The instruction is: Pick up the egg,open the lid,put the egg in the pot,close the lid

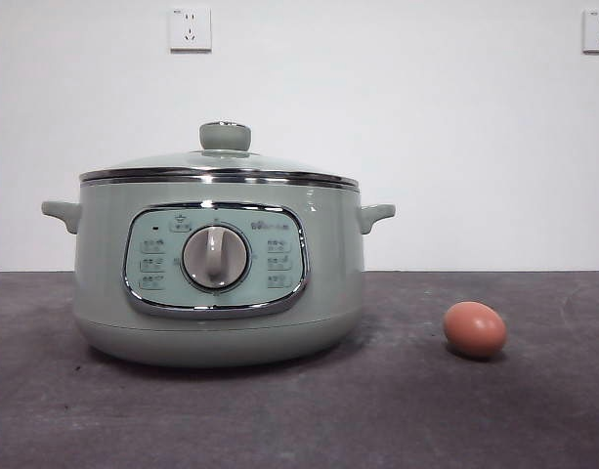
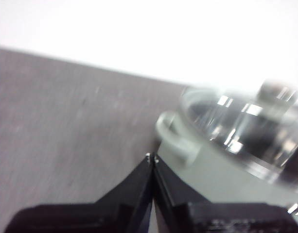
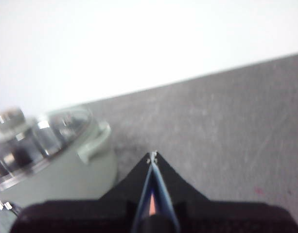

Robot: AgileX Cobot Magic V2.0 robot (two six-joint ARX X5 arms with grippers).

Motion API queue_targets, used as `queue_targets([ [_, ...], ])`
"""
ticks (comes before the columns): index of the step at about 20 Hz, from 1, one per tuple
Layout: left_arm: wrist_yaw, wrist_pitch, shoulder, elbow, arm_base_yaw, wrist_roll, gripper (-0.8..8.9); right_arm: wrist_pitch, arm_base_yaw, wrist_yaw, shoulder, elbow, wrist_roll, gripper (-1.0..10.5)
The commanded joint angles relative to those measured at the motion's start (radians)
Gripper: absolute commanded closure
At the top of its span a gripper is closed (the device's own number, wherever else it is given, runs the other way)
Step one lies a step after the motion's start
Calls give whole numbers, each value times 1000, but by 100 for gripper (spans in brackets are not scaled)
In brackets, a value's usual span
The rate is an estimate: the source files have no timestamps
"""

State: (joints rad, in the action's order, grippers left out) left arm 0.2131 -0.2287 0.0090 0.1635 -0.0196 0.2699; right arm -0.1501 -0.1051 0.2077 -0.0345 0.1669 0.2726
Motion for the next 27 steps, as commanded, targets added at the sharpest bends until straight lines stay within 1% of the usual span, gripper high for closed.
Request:
queue_targets([
  [1, 11, -23, 15, 60, -3, 54, 820, -29, 0, -5, -45, 66, 12, 958],
  [5, 96, -76, 66, 164, -3, 47, 820, -140, -1, 5, -147, 193, -45, 958],
  [6, 120, -96, 84, 193, -3, 39, 820, -178, -1, 20, -178, 232, -62, 958],
  [8, 169, -140, 122, 247, -3, 21, 820, -245, -1, 78, -238, 302, -113, 958],
  [12, 295, -274, 218, 368, -3, -74, 820, -425, -1, 175, -370, 465, -219, 958],
  [16, 393, -432, 306, 475, -3, -184, 820, -621, -1, 261, -487, 613, -305, 958],
  [20, 436, -599, 375, 570, 0, -284, 820, -792, -2, 315, -576, 732, -380, 958],
  [23, 449, -721, 415, 633, 0, -353, 820, -904, -2, 317, -625, 797, -403, 958],
  [25, 448, -796, 434, 669, 0, -383, 820, -956, -2, 317, -642, 822, -405, 958],
  [27, 446, -838, 440, 684, 0, -386, 820, -970, -2, 312, -646, 823, -405, 957],
])
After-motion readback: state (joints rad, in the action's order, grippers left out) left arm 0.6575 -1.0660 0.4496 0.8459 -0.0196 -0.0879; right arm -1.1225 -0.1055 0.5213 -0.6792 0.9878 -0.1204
